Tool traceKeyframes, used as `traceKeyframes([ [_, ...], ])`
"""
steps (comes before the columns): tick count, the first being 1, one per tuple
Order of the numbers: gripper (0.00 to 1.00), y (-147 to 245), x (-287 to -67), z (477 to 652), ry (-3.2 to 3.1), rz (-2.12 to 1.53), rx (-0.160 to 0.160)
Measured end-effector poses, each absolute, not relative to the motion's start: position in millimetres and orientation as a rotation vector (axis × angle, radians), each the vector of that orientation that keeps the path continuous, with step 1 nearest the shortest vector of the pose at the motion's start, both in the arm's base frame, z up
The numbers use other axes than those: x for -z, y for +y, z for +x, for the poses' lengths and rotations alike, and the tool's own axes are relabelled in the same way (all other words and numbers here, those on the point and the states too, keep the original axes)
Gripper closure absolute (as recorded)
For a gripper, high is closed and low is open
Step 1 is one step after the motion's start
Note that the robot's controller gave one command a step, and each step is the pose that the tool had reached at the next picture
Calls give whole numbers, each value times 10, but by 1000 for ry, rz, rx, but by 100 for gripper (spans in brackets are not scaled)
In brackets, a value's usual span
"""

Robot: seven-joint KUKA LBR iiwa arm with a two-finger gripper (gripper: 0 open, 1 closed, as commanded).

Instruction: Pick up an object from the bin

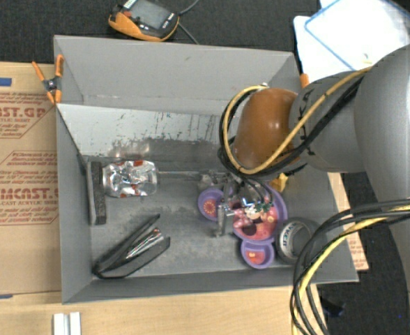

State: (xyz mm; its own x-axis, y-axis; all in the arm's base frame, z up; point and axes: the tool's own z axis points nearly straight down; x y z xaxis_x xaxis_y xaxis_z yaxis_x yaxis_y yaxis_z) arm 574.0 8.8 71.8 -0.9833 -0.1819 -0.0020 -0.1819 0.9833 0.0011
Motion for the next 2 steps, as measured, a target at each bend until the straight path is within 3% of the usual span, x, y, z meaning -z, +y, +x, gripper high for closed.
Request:
traceKeyframes([
  [1,0,-40,-702,5636,3128,14,0],
  [2,100,91,-718,5742,3125,-271,-3],
])
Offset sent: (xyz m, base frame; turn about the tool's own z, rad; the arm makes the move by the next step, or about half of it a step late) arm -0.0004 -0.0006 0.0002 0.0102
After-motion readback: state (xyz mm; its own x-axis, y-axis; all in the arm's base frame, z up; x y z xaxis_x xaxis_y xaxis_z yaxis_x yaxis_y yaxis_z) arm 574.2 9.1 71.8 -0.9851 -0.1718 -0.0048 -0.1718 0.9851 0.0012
